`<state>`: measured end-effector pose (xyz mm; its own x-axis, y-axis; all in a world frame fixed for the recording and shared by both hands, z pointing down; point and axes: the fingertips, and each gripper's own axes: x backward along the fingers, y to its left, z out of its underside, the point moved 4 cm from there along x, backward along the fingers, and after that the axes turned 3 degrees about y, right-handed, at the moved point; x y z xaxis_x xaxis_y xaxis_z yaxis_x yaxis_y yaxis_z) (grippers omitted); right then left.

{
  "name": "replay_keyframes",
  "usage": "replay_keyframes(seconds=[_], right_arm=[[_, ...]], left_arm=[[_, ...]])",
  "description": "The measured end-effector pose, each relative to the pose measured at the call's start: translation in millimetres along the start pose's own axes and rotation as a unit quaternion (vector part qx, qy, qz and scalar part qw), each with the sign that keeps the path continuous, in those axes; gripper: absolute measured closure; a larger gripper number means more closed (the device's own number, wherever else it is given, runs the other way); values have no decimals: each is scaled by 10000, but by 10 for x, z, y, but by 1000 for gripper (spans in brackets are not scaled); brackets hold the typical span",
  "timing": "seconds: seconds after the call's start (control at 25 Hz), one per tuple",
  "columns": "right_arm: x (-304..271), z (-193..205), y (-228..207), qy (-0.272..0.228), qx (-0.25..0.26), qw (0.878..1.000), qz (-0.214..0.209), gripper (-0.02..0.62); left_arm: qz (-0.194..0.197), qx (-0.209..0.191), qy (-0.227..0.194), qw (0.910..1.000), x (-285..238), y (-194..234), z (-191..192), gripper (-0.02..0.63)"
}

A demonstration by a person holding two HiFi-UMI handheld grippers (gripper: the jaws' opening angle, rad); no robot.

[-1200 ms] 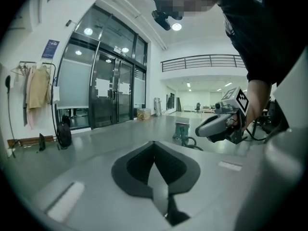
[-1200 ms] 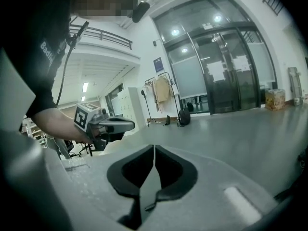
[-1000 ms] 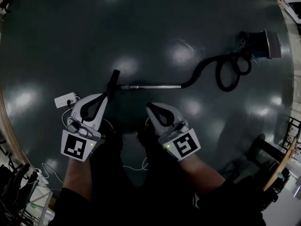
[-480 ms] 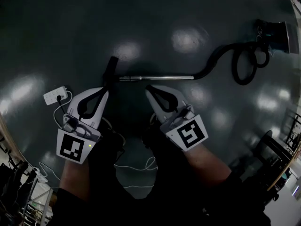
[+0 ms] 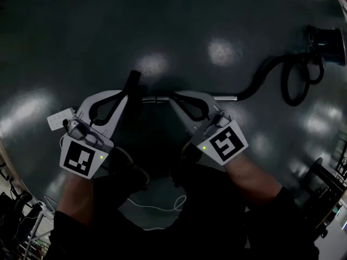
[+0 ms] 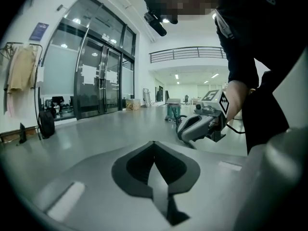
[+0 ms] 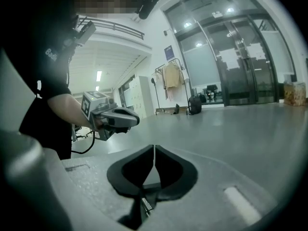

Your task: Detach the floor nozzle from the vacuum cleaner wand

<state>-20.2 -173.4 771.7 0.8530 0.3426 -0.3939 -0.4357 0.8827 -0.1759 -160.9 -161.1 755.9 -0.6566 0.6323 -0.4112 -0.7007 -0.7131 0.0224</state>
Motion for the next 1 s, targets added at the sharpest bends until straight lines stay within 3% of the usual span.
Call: replay_keyframes(seconds=[0.28, 0.56, 0.8, 1.0], right_arm=[[-262, 523, -87, 644, 595, 9931, -778, 558], [-526, 1471, -156, 1525, 794, 9742, -1459, 515], [-763, 2210, -83, 2511, 1381, 9377, -1966, 439], [-949, 2665, -61, 3071, 1959, 9073, -2100, 387]], left_arm=[[733, 97, 433, 9963, -402, -101, 672, 604], [1239, -219, 1146, 9854, -731, -299, 1416, 581], [1606, -760, 2347, 9557, -855, -411, 2144, 503], [1728, -1248, 2892, 9332, -963, -476, 2426, 434]])
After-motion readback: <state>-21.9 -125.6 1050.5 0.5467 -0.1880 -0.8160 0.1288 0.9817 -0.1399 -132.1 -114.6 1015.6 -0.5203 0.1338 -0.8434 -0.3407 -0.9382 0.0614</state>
